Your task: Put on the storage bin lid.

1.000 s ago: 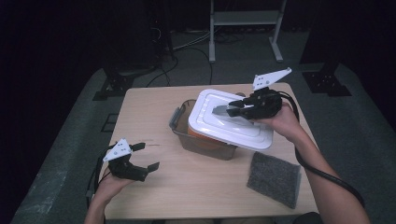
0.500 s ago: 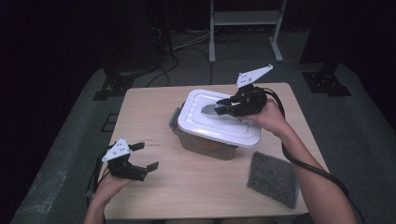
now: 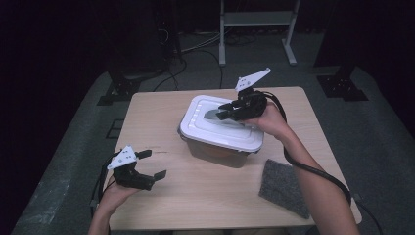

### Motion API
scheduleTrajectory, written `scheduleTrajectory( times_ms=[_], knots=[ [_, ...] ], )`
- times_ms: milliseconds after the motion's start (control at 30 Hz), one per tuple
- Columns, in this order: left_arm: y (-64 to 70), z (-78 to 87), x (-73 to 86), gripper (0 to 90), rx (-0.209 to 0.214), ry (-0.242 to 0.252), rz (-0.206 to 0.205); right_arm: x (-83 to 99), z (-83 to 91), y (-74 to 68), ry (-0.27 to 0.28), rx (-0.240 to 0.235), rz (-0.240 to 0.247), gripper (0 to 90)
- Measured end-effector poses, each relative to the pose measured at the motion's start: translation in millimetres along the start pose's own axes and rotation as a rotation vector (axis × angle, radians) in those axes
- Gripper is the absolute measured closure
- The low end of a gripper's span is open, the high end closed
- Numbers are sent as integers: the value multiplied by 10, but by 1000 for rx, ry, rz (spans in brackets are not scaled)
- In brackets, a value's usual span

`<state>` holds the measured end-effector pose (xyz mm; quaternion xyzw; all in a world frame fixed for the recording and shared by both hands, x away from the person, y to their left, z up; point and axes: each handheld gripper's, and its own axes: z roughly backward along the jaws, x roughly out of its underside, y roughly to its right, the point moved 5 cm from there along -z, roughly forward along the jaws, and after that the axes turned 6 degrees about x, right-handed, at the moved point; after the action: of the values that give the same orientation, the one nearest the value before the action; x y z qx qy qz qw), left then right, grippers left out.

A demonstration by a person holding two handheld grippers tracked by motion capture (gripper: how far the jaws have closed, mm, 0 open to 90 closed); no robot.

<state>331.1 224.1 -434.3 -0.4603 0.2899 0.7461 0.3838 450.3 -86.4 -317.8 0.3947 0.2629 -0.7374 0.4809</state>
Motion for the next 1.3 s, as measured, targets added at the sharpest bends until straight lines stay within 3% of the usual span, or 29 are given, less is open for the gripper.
scheduleTrajectory(
  times_ms=[600,1300],
  knots=[
    [9,-7,1,24,8,-1,-1,87,-254,78,-21,-16,-15,659],
    [13,-7,-3,25,10,1,-2,169,-374,127,-43,-10,-20,658]
  ],
)
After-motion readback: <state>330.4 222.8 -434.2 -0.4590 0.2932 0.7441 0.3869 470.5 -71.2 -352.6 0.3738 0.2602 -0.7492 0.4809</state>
